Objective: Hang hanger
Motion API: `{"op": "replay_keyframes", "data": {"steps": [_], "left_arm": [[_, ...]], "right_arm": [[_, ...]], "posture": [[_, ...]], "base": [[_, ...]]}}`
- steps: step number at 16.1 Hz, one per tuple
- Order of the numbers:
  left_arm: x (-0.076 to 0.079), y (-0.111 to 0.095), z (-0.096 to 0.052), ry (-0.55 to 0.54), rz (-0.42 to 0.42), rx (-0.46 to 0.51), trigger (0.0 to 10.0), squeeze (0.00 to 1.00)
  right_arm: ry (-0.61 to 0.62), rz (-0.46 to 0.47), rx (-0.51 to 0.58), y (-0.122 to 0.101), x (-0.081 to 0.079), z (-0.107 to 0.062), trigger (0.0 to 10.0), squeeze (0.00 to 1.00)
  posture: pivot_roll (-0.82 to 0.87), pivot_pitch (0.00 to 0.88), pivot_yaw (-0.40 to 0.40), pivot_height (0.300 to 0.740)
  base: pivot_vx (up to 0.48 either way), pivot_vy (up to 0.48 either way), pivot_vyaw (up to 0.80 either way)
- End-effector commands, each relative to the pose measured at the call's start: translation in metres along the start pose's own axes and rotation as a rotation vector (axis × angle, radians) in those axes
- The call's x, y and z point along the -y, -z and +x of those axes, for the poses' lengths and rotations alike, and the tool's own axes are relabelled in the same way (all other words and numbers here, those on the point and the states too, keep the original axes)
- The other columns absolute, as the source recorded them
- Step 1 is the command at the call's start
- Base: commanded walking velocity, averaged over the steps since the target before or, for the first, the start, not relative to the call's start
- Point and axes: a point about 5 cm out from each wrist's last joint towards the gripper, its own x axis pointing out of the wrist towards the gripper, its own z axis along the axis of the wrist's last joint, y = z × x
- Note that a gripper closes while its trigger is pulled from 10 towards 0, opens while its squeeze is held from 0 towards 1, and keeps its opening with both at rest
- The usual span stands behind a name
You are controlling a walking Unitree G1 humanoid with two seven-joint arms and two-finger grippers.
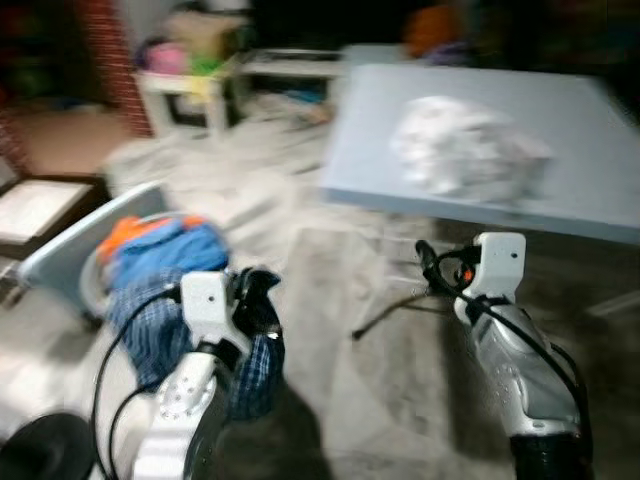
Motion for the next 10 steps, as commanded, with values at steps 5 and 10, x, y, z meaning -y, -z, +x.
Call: {"op": "replay_keyframes", "data": {"steps": [5,10], "left_arm": [[0.0057,-0.0040,0.0017,0.024,-0.008,0.013,10.0,0.00],[0.0006,-0.0034,0.0044,-0.028,-0.040,0.006,10.0,0.00]], "right_arm": [[0.008,-0.003,0.006,-0.0008,0.0013,0.0005,10.0,0.00],[0.014,0.001,0.011,-0.0012,0.0030,-0.0001,10.0,0.00]], "posture": [[-0.08,0.000,0.066,0.740],[-0.08,0.000,0.067,0.740]], "base": [[0.000,-0.359,-0.80],[0.000,-0.176,0.00]]}}
